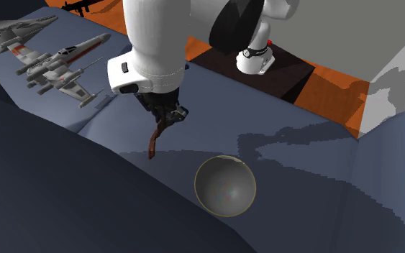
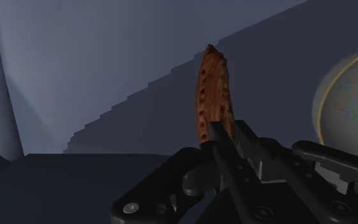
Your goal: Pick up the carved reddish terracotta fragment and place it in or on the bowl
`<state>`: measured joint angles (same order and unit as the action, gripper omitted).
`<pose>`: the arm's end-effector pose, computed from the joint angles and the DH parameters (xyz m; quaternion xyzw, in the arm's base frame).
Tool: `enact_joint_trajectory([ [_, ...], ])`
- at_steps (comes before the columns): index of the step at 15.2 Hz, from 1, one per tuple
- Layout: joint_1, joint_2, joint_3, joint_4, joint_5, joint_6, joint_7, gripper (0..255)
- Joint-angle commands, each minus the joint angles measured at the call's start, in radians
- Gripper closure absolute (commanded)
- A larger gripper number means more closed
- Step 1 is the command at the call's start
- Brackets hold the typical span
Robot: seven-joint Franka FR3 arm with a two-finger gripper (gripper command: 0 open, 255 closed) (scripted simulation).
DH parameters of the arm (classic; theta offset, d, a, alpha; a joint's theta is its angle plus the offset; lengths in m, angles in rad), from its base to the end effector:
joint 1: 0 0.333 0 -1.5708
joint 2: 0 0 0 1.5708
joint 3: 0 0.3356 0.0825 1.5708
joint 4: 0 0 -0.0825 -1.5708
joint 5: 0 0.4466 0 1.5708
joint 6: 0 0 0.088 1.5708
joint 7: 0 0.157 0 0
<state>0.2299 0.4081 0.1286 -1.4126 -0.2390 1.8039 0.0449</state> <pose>0.7155 0.2213 0.4235 0.9798 0.1785 0.0117 0.0899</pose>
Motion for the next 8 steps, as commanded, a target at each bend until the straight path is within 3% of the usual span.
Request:
enact_joint_trajectory([
  [1,0.031,0.014,0.011,0.025,-0.005,-0.019,0.039,255],
  [8,0.152,0.132,0.043,0.234,-0.027,-0.136,0.158,255],
])
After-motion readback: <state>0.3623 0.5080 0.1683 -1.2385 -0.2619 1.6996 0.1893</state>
